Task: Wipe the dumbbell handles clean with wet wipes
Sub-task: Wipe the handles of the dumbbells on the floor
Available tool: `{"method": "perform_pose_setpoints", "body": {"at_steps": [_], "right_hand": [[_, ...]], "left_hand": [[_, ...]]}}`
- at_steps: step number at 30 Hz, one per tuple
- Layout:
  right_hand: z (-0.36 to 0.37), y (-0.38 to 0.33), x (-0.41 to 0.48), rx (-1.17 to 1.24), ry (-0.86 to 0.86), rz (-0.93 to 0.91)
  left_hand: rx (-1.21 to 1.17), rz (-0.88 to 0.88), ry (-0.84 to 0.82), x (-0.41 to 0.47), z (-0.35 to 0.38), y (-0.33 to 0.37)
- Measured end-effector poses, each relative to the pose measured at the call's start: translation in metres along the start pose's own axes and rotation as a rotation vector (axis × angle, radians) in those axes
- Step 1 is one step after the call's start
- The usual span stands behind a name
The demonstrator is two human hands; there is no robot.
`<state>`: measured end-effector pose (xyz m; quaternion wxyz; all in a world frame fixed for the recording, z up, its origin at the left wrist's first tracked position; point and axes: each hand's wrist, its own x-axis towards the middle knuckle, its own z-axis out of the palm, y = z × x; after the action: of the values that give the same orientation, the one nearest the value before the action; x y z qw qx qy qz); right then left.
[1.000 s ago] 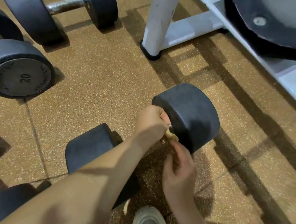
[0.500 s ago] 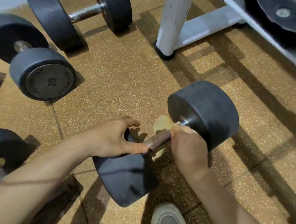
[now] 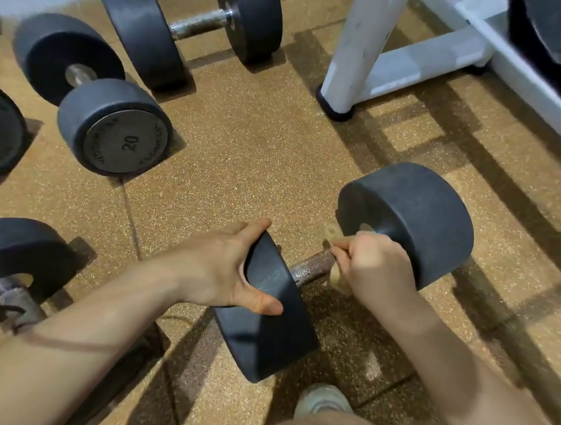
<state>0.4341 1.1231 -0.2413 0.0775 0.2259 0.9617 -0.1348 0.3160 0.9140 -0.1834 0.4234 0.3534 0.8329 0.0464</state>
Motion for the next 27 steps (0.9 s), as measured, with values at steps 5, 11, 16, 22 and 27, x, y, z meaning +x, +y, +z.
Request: {"method": "perform_pose_setpoints", "body": {"at_steps": [5, 11, 16, 22, 27], "right_hand": [[0.007, -0.015, -0.001, 0.423, 0.008, -0.192], [0.023, -0.013, -0.012, 0.225, -0.051, -0.494], [0.015, 0.015, -0.005, 0.022, 0.334, -0.183], [0.033, -0.011, -0.016, 0.363, 0.237, -0.405], [0.022, 0.028, -0.015, -0.035, 0.256, -0.292]], "left_hand": [[0.035, -0.018, 0.038, -0.003, 0.007, 0.000], [0.079, -0.055, 0.095, -0.017, 0.017, 0.020], [0.150, -0.031, 0.166, -0.023, 0.037, 0.035], [0.144, -0.019, 0.179, -0.021, 0.038, 0.033], [0.115, -0.024, 0.159, -0.019, 0.034, 0.027]]}}
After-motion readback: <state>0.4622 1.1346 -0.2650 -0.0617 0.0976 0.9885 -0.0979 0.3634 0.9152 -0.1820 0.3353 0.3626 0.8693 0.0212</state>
